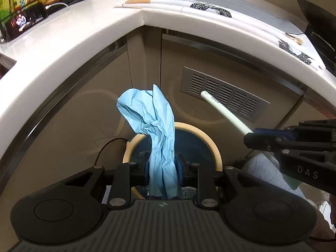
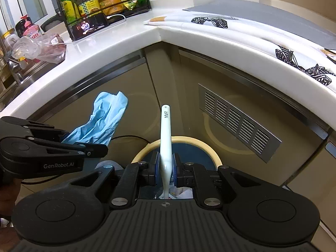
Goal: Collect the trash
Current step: 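Carry the glove and toothbrush down over the trash bin with both grippers, then open both grippers dropping the glove and toothbrush into the bin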
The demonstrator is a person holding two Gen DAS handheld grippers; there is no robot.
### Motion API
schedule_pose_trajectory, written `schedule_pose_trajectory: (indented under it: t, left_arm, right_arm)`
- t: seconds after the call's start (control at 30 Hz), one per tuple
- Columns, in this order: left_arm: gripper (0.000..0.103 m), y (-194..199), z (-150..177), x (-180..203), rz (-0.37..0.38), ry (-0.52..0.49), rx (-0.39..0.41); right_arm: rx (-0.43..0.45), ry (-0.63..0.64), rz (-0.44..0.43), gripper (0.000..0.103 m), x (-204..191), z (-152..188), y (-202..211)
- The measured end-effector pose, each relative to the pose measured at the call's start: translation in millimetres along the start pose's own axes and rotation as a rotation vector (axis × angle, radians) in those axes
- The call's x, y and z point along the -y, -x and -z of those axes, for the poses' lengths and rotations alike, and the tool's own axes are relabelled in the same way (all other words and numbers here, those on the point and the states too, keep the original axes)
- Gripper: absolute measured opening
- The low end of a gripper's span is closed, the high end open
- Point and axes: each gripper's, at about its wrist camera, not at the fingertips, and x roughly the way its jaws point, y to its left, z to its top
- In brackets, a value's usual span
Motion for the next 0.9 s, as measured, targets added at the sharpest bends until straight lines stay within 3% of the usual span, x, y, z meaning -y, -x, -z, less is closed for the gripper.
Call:
schedule_pose_trajectory:
  t: [0.9]
  left_arm:
    - [0.027, -89.5, -20.5, -11.5, -0.034, 0.015, -0.122]
  right_arm:
    - [-0.117, -0.031, 0.047, 0.014, 22.2, -7.6, -102.5]
